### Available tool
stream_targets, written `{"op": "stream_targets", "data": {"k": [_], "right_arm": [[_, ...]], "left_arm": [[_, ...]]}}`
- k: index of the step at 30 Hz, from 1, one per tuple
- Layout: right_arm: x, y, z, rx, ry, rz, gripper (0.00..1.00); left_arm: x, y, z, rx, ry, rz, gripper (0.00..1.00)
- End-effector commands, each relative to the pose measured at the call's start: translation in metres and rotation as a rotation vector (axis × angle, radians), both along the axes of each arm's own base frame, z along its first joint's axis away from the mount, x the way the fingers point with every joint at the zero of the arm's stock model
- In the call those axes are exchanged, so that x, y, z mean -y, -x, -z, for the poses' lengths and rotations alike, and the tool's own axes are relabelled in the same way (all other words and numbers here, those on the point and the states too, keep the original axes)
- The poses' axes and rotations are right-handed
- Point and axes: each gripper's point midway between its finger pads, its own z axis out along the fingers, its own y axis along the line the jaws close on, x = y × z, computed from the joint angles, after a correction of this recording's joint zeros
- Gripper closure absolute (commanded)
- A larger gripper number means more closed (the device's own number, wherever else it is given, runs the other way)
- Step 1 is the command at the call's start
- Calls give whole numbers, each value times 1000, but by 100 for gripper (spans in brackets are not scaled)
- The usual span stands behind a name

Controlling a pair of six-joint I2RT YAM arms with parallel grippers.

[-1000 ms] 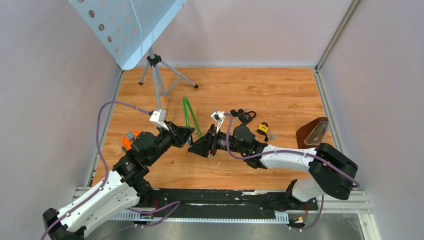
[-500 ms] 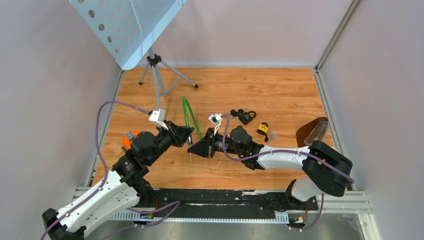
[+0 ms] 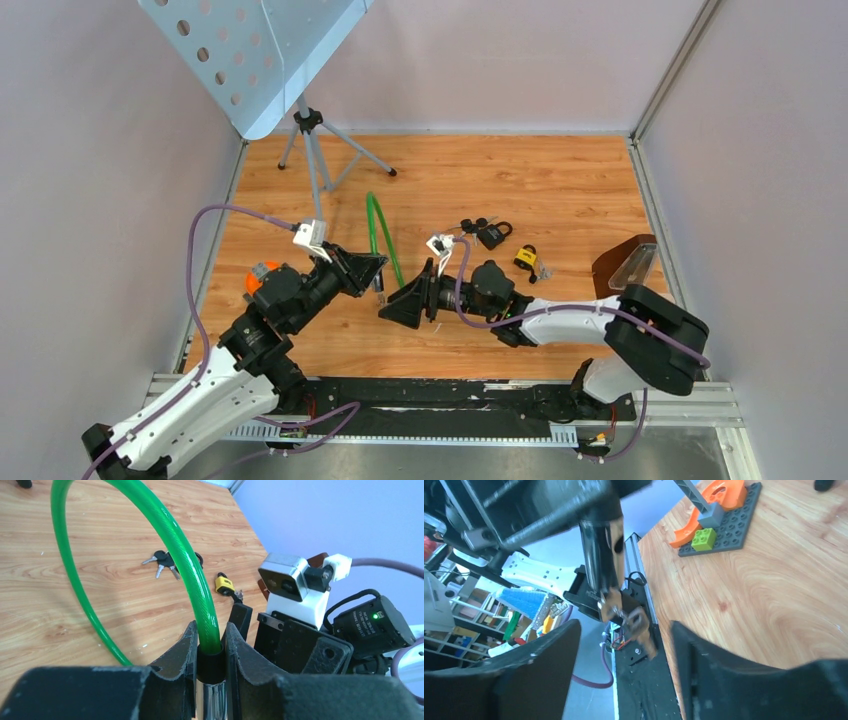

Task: Lock with the key
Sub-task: Adjust the key in the lock.

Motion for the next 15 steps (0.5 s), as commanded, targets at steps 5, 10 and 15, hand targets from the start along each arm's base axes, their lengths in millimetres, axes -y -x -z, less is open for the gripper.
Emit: {"op": "stream_targets", "data": {"k": [5,10,15], "right_arm": [[46,-2,-43,92,-74,157,22],[61,-18,-90,52,-140,286,21],[50,-48,-113,-4,-62,405,20]], "left_arm": [[4,11,-47,163,26,77,100],[17,26,-60,246,-26,204,100],[31,49,-77,332,-58,368,100]]}}
